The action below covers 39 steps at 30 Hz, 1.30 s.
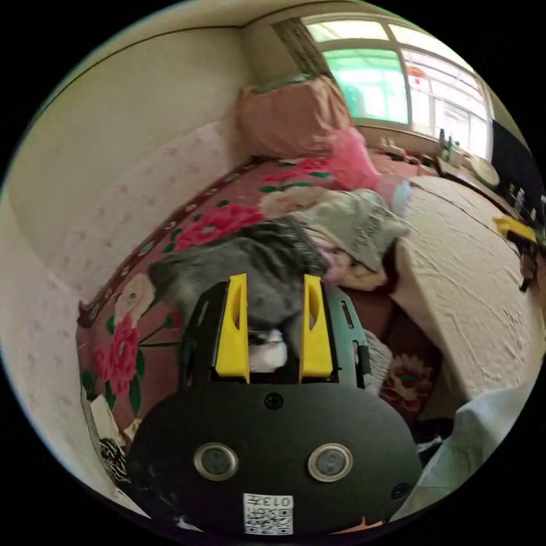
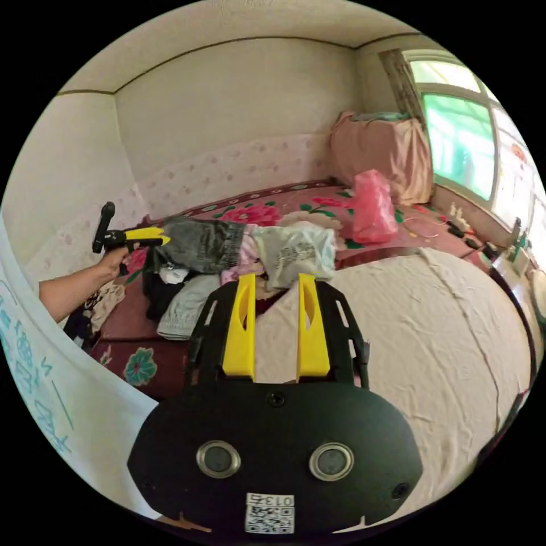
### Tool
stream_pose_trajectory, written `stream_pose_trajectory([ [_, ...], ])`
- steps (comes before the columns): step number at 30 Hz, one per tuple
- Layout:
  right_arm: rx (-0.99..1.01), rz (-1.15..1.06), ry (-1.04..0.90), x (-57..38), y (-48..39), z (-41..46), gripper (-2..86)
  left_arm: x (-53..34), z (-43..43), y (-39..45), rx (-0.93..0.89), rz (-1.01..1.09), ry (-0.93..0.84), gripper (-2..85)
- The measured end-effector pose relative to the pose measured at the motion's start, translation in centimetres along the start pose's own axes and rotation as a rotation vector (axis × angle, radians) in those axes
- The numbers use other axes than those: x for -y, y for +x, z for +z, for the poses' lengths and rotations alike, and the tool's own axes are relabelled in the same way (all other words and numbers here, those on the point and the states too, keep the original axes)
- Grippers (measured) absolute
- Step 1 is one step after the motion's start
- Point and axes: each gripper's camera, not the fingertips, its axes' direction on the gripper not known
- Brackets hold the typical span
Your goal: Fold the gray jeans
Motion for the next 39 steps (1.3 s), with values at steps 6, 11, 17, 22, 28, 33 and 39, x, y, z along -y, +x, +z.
stream_pose_trajectory([
  [6, 0.311, 0.003, -0.278, 7.4, -1.2, 20.9, 12.2, 7.2, 8.3, -4.0, -0.152, 0.214, -0.165, 19.3],
  [11, 0.326, 0.017, -0.446, 11.0, -1.5, 31.8, 13.0, 12.7, 18.9, -1.1, -0.227, 0.415, -0.374, 21.8],
  [17, 0.273, 0.026, -0.613, 12.0, -1.7, 39.8, 13.6, 11.2, 29.8, 1.6, -0.367, 0.423, -0.626, 14.8],
  [22, 0.273, -0.009, -0.642, 11.9, -2.6, 40.9, 5.8, 8.4, 24.3, 2.6, -0.34, 0.398, -0.397, 5.5],
  [28, 0.273, -0.086, -0.283, 11.2, -2.2, 27.8, 3.0, 2.7, 13.3, 5.5, -0.222, 0.385, -0.104, 4.4],
  [33, 0.094, -0.271, 0.068, 9.9, -1.8, 12.1, 2.6, -0.3, 3.3, 9.9, -0.201, 0.317, 0.178, 4.2],
  [39, -0.114, -0.243, 0.113, -1.2, -4.2, 4.3, 2.3, -10.0, 0.9, 22.6, -0.005, 0.395, 0.305, 5.1],
])
